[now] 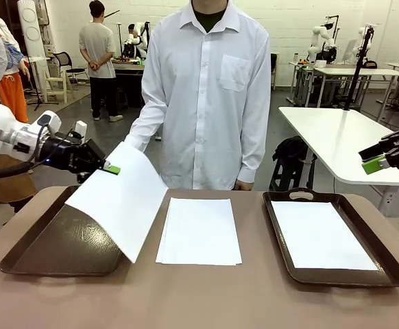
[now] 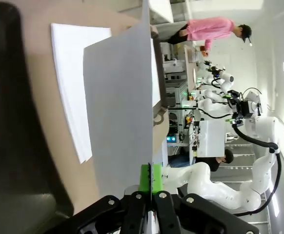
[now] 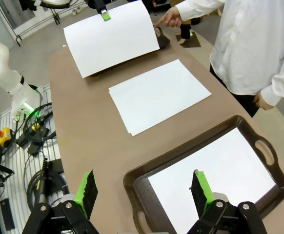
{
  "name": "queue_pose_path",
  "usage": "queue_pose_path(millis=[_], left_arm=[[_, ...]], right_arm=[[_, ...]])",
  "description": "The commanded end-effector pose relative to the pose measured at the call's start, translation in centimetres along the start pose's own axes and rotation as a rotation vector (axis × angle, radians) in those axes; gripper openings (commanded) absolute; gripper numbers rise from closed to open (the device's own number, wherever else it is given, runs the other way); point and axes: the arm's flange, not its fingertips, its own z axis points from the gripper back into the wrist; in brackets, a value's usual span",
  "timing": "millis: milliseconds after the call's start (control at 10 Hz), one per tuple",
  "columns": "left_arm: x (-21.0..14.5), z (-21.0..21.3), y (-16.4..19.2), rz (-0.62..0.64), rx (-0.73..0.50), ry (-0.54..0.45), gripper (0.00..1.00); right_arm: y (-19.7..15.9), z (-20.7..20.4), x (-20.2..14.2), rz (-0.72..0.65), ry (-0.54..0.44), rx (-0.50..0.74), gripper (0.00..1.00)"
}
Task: Sort the A4 documents.
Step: Place the A4 Paper in the designated Handle tray.
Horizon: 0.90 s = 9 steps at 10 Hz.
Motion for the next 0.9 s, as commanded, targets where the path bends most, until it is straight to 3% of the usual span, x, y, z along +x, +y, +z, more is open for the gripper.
queue_pose_path(millis=[0, 500, 800], left_arm=[[1.1, 0.8, 1.3, 0.045, 0.052, 0.061, 0.01], [1.9, 2.6, 6.2, 0.103, 0.045, -0.018, 0.01], [1.4, 3.9, 7.3, 0.123, 0.131, -0.009, 0.01]], right_arm=[[0.0, -0.2, 0.0, 0.0, 0.004, 0.005, 1.0], [0.0, -0.2, 0.0, 0.0, 0.004, 0.005, 1.0], [0.0, -0.2, 0.0, 0.0, 0.004, 0.005, 1.0]])
